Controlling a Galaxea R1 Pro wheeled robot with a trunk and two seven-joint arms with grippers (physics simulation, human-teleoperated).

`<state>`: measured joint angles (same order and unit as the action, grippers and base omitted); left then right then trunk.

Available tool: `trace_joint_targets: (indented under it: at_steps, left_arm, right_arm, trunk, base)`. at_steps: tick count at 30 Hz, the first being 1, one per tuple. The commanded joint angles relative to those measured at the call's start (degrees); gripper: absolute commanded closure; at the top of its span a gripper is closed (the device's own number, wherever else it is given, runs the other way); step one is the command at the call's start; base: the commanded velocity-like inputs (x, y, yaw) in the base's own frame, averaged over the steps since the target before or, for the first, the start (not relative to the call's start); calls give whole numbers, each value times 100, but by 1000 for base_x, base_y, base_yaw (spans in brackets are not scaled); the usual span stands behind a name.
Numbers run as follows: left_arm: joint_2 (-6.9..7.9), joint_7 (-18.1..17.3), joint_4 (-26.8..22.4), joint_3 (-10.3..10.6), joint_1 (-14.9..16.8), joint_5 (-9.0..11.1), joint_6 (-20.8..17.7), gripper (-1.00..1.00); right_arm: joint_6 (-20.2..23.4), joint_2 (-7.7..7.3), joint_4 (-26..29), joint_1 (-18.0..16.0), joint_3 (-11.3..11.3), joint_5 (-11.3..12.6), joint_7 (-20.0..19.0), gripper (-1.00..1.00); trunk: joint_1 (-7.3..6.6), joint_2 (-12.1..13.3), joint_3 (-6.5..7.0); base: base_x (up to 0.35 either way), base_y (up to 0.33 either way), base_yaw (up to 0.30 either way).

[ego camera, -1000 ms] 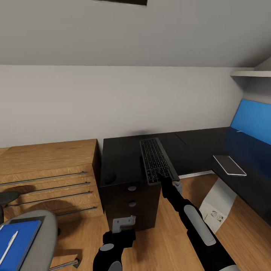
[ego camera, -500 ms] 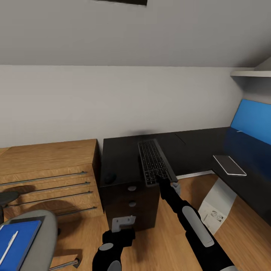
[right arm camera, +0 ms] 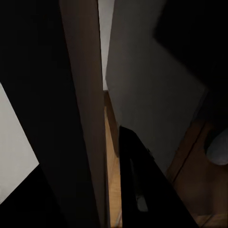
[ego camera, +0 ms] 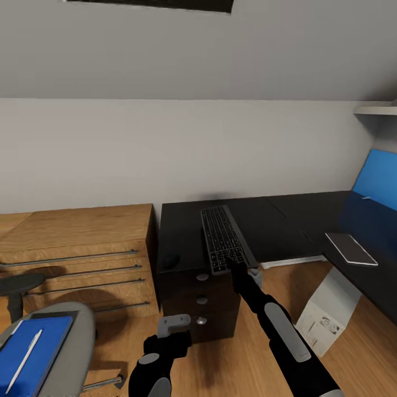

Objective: In the bedroom, organize the workspace by keeping the computer under the desk, ensuring the monitor is on the desk, placing the keyboard on the desk next to the monitor, placing the mouse on the desk next to the keyboard, moving the folder from the swivel chair onto the desk next to the mouse, stacking the notebook on top of the folder with the pen on top of the notebook, and positioning the swivel chair next to the desk.

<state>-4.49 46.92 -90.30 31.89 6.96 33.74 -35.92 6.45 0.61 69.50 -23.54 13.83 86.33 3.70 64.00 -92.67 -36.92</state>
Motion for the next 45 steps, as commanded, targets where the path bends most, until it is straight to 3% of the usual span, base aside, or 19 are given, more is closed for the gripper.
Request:
trace_joint_targets:
  at_steps: [1, 13, 19, 27, 35, 45]
  left_arm:
    - [1, 54, -5, 5, 7, 45, -12, -100]
    - [1, 54, -5, 10, 6, 53, -12, -100]
    - [1, 54, -5, 10, 6, 53, -12, -100]
    - [1, 54, -5, 10, 4, 53, -12, -100]
    - [1, 46, -5, 5, 7, 53, -12, -100]
    - [1, 45, -5, 6, 7, 53, -12, -100]
  right_arm:
    - [14, 0, 11, -2, -3, 42, 34, 100]
    - [33, 6, -144, -2, -1, 73, 34, 100]
    - [40, 6, -147, 0, -3, 326, 34, 100]
    - [40, 15, -153, 0, 5, 349, 34, 100]
    - [40, 208, -306, 7, 48, 341, 43, 100]
    - [40, 214, -314, 7, 203, 348, 43, 100]
  trunk:
    - [0, -3, 1]
    - [0, -3, 14]
    - [0, -3, 14]
    - [0, -3, 14]
    - [0, -3, 14]
    - [0, -3, 14]
  base:
    - [0, 0, 189]
    - [0, 0, 33]
    - [-40, 36, 0]
    - [-103, 102, 0]
    - [-5, 98, 0]
    - [0, 1, 0]
